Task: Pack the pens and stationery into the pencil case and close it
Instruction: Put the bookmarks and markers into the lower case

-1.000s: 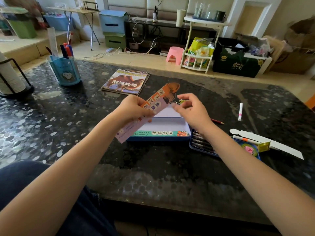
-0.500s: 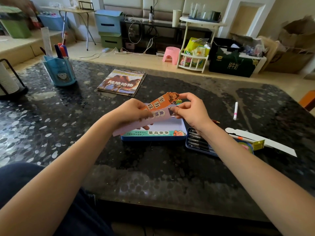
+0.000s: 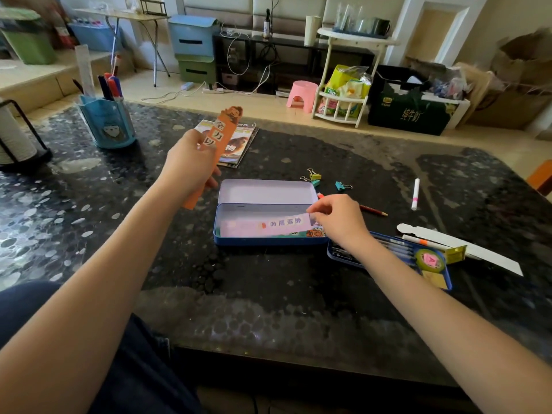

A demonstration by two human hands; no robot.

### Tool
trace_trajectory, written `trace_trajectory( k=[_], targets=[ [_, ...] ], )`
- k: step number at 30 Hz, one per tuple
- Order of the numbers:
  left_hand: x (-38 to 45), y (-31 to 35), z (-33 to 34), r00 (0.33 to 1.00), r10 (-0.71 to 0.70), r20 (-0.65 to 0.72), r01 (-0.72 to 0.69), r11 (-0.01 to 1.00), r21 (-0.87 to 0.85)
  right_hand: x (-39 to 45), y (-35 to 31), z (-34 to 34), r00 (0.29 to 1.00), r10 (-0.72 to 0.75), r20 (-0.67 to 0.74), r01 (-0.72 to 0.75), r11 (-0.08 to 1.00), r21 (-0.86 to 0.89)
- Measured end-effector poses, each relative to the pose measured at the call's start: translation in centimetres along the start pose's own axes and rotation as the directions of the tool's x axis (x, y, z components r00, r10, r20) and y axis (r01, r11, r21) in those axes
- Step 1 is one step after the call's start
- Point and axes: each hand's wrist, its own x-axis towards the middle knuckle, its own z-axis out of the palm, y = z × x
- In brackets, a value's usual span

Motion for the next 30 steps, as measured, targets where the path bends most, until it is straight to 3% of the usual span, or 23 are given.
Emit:
trace_trajectory(
  k=[4,6,11,16,21,22,24,25,27,28,30],
  targets=[
    [-0.4,0.2,0.3,0.996,0.053,0.076,-0.058,0.996,0.070,0.0,-0.3,-0.1,0.997,0.031,-0.074,-0.023,0.995,0.100],
    [-0.4,0.2,0.3,0.995,0.056,0.087,-0.063,0.995,0.082,0.1,-0.2,-0.4,0.999,0.036,-0.037,-0.033,0.995,0.094],
    [-0.8,0.2,0.7,0.984,0.079,0.161,-0.094,0.991,0.092,-0.3,-0.4,0.2,0.993,0.014,0.117,-0.003,0.996,-0.093],
    [-1.0,-0.4,1.6,0.948,0.091,0.306,-0.152,0.971,0.183,-0.4,0.0,1.2,0.992,-0.044,0.116,0.065,0.981,-0.180],
    [-1.5,-0.7,2.6,0.890,0.037,0.455,-0.166,0.955,0.247,-0.1,-0.2,0.6,0.977,-0.195,0.089,0.214,0.886,-0.412],
    [-1.6,-0.8,2.8,0.877,0.034,0.479,-0.177,0.950,0.256,0.1,-0.2,0.2,0.976,-0.217,0.022,0.211,0.914,-0.345],
    [-1.7,-0.9,3.1,0.856,0.035,0.515,-0.205,0.939,0.276,0.2,-0.7,-0.7,0.977,-0.180,-0.115,0.180,0.984,-0.005],
    [-1.7,-1.0,3.2,0.845,0.035,0.534,-0.216,0.935,0.281,0.3,-1.2,-1.2,0.984,-0.141,-0.107,0.159,0.969,0.187],
    [-2.0,-1.0,3.7,0.812,0.028,0.583,-0.233,0.931,0.281,0.3,-2.0,-1.8,0.993,-0.101,0.053,0.067,0.893,0.445],
    [-2.2,-0.9,4.0,0.794,0.026,0.607,-0.240,0.931,0.274,0.2,-2.1,-1.8,0.986,-0.117,0.118,0.046,0.875,0.483],
    [-2.3,-1.0,4.5,0.774,0.038,0.632,-0.256,0.932,0.258,0.3,-2.0,-1.6,0.984,-0.158,0.082,0.107,0.894,0.435]
  ],
)
